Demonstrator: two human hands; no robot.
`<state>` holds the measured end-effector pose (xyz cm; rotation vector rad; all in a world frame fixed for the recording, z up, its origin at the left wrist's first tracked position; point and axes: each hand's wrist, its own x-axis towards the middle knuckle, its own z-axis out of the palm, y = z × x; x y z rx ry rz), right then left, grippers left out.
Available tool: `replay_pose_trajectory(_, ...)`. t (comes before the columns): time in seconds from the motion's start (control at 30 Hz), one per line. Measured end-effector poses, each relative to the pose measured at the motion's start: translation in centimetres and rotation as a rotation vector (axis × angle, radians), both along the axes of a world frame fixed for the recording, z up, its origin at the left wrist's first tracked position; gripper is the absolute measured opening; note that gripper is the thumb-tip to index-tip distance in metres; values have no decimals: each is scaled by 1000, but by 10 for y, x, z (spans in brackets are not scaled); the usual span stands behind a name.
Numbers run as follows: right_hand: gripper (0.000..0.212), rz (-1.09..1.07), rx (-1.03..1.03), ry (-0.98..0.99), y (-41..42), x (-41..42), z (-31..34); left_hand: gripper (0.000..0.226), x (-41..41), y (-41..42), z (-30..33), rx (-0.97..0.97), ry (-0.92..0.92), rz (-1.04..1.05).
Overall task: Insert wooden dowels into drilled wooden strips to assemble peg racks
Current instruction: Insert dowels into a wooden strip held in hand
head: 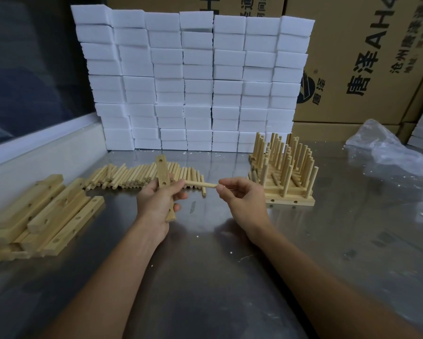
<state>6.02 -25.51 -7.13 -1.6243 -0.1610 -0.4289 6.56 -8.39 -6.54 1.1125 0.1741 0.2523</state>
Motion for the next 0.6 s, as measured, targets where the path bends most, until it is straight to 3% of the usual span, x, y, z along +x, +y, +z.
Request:
replay_pose_trajectory(0.23,22,-49,-544,-245,5,-10,2,22,-6,-7,2,203,-50,-51)
replay_pose_trajectory(0.33,20,-63,-682,-378,9,-11,2,19,-11,-14,3,280,-84,-108)
replay_pose_trajectory(0.43,19,-83,-670,-403,9,-10,2,8,-14,-17,6,331,-104,-142)
replay_pose_trajectory(0.6,20,-170,-509,-371,8,-8,3,14,-16,-18,9,380,-112,-156)
